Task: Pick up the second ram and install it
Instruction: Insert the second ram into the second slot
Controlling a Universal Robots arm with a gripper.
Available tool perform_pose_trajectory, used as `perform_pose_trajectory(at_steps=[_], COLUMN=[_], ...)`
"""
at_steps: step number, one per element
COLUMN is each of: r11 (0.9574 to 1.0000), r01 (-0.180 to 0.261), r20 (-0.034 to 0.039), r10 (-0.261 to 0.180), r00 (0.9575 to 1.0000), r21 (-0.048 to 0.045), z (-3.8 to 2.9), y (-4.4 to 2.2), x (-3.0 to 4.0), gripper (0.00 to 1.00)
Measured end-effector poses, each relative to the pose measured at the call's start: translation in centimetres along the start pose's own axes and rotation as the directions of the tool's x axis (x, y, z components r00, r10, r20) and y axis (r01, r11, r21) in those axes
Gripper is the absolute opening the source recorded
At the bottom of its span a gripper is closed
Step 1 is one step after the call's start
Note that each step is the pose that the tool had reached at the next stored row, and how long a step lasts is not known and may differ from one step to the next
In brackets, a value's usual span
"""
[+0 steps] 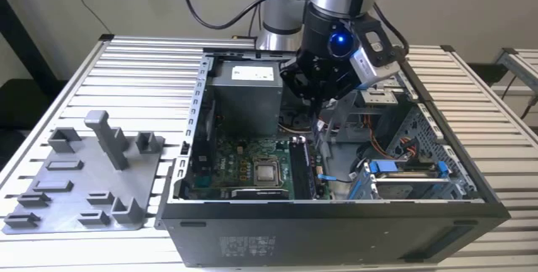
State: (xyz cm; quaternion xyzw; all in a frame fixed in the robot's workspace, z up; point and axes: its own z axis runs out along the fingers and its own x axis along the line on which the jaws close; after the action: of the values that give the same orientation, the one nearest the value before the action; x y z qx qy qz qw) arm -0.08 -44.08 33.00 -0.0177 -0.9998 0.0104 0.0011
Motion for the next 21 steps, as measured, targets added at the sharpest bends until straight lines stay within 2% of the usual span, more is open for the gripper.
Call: perform_pose_trajectory(at_steps=[11, 18, 21], r11=[1.0, 1.0, 1.0], r01=[0.007, 0.007, 0.007], r20=[-0.0005, -0.0006, -0.0006], r10=[-0.007, -0.007, -0.007], r00=[1.0, 1.0, 1.0], r21=[0.0004, 0.0004, 0.0005], z=[1.8, 2.99, 3.53], y=[0.04, 0.05, 0.04], x=[0.07, 0.4, 0.82], gripper=[0.14, 0.14, 0.14])
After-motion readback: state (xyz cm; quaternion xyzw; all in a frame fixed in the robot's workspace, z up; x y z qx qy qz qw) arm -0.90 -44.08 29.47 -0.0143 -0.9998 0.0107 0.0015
